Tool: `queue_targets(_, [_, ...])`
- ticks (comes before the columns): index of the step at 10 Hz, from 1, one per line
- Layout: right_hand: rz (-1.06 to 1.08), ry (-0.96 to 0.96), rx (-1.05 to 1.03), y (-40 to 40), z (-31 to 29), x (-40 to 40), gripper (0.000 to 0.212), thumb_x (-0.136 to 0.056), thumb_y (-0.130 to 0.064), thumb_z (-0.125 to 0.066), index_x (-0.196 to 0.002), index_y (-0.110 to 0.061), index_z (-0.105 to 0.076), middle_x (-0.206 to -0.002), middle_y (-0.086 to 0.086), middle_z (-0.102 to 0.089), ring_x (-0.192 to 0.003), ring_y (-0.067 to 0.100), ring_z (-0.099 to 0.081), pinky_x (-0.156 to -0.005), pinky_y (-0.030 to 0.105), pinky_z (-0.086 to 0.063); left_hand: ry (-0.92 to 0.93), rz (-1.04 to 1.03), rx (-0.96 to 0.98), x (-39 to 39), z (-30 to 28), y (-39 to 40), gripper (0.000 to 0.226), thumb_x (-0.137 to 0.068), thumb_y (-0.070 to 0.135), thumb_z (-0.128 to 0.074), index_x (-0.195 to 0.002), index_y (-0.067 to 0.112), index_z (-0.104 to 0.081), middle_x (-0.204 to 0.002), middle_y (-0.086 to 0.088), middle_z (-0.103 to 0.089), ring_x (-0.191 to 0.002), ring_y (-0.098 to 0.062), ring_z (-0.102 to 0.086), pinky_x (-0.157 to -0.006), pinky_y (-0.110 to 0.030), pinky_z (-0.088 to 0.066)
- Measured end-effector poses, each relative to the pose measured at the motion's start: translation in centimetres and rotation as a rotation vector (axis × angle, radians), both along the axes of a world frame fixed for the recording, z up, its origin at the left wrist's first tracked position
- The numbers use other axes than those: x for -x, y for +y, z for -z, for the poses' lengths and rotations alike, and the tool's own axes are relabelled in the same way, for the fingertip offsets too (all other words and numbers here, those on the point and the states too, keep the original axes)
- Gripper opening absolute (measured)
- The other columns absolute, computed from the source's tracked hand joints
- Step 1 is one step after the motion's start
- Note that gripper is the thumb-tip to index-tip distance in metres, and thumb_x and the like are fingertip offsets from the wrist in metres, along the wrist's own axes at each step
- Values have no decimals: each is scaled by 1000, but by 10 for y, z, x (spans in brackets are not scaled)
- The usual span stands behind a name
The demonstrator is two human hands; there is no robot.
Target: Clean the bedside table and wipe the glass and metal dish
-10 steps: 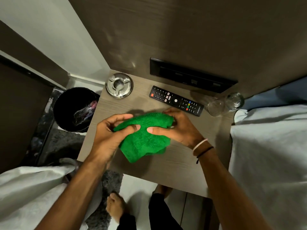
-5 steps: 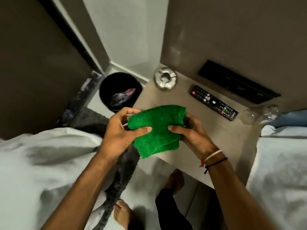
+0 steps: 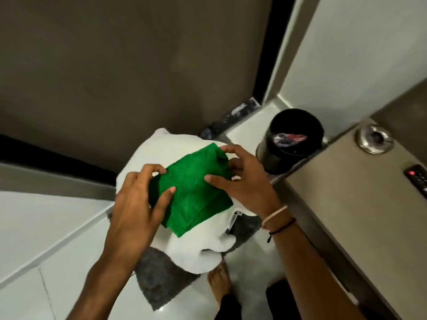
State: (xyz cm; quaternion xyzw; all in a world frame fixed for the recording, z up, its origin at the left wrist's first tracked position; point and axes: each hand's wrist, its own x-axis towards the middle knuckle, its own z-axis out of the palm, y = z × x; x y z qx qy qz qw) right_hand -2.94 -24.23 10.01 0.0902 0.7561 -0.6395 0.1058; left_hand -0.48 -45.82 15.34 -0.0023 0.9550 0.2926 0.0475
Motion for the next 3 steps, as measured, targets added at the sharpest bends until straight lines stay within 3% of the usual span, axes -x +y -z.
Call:
queue_targets(1, [-175, 119, -560, -42, 8, -6, 54, -77, -39, -80, -124, -21, -60, -106, 3, -60, -103, 23, -57, -91, 41, -52, -193, -42, 236, -13, 15, -21, 28, -94, 35, -63, -118, 29, -50, -110, -5, -51, -93, -32, -61, -74, -44, -54])
queue_targets(2, [-138, 96, -661, -46, 6, -9, 60, -80, -46, -75, -132, -22, -57, -127, 9, -51, -121, 28, -48, -100, 45, -48, -137, 5, 431, -12, 21, -16, 37, -93, 34, -63, -127, 22, -53, -130, -14, -51, -116, -38, -52, -85, -50, -52])
queue_targets(3, [14, 88, -720, -18, -12, -20, 67, -84, -50, -71, -141, -19, -52, -141, 8, -49, -133, 26, -43, -109, 44, -42, 30, 133, 367, -5, -2, 13, 49, -87, 29, -72, -133, 16, -58, -146, -22, -48, -131, -44, -46, -100, -56, -45])
